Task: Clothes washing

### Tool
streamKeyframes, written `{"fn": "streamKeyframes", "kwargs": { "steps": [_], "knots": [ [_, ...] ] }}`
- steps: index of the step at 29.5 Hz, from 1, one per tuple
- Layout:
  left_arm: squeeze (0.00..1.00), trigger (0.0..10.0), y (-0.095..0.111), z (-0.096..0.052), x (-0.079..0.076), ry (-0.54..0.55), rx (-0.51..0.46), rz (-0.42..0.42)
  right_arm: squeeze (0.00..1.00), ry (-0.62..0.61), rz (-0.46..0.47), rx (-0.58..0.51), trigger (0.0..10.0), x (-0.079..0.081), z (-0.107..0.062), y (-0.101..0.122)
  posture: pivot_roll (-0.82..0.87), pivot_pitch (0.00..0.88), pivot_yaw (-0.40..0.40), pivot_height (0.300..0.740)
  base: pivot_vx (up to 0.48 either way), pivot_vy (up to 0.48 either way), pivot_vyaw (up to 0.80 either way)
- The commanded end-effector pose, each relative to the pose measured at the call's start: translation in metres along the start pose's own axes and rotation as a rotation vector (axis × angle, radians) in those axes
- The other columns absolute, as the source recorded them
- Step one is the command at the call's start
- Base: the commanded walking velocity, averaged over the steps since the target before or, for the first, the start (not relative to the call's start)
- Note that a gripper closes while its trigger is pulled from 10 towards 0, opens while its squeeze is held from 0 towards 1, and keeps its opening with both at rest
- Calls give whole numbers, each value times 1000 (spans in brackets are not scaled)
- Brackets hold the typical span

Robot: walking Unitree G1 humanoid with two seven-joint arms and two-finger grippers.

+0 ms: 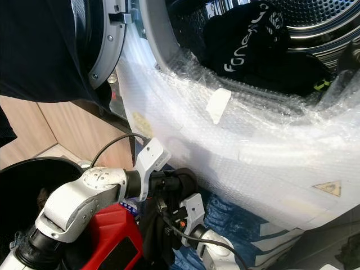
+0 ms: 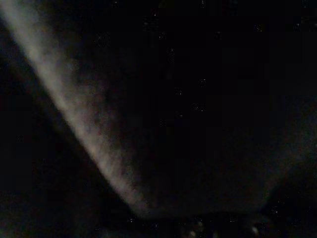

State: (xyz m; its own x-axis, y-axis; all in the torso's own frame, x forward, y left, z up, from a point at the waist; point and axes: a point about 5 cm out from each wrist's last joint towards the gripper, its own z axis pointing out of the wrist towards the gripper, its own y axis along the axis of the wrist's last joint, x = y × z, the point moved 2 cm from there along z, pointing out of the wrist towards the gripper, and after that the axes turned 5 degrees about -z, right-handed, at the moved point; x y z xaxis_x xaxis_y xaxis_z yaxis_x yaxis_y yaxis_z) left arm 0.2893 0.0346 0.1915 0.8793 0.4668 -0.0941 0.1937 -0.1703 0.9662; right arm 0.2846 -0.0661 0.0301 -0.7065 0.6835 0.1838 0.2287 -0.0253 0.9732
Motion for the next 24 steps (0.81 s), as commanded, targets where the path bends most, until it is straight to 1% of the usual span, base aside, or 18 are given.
{"fn": "streamKeyframes", "kwargs": {
  "steps": [1,5,6,7,9,10,12,13,15,16,20,24],
  "knots": [
    [1000,10000,7,-5,-3,-2,-26,9,0,-9,-4,9,0,-1,-1,-1,165,81,-65,740,0,0,0],
    [1000,10000,11,-13,0,31,-29,28,0,-31,-2,-2,0,-6,1,3,161,77,-62,740,0,0,0],
    [1000,10000,16,-21,6,76,-45,46,0,-26,-5,-9,0,-5,1,4,158,76,-58,740,0,0,0],
    [1000,10000,17,-23,7,87,-49,49,0,-24,-6,-10,0,-5,1,5,158,76,-58,740,0,0,0],
    [1000,10000,18,-32,14,135,-54,41,0,-25,-10,-11,0,-6,0,5,160,79,-54,740,0,0,0],
    [1000,10000,18,-38,17,162,-52,37,0,-33,-13,-9,0,-7,0,5,165,80,-50,740,0,0,0],
    [1000,10000,14,-56,19,208,-27,22,0,-55,-14,0,0,-11,-4,2,170,85,-47,740,0,0,0],
    [1000,10000,14,-56,19,208,-27,22,0,-55,-14,0,0,-11,-4,2,170,85,-47,740,0,0,0],
    [1000,10000,13,-64,20,233,-14,27,0,-55,-10,4,0,-12,-5,0,177,87,-52,740,0,0,0],
    [1000,10000,14,-68,19,236,-14,29,0,-53,-8,6,0,-11,-5,0,183,91,-56,740,0,0,0],
    [1000,10000,17,-72,11,188,-30,30,0,-34,-12,14,0,-8,-4,-2,190,92,-61,740,0,0,0],
    [1000,10000,22,-77,6,159,-66,-2,0,-23,-16,16,0,-7,-2,-2,191,93,-64,740,0,0,0]
  ]
}}
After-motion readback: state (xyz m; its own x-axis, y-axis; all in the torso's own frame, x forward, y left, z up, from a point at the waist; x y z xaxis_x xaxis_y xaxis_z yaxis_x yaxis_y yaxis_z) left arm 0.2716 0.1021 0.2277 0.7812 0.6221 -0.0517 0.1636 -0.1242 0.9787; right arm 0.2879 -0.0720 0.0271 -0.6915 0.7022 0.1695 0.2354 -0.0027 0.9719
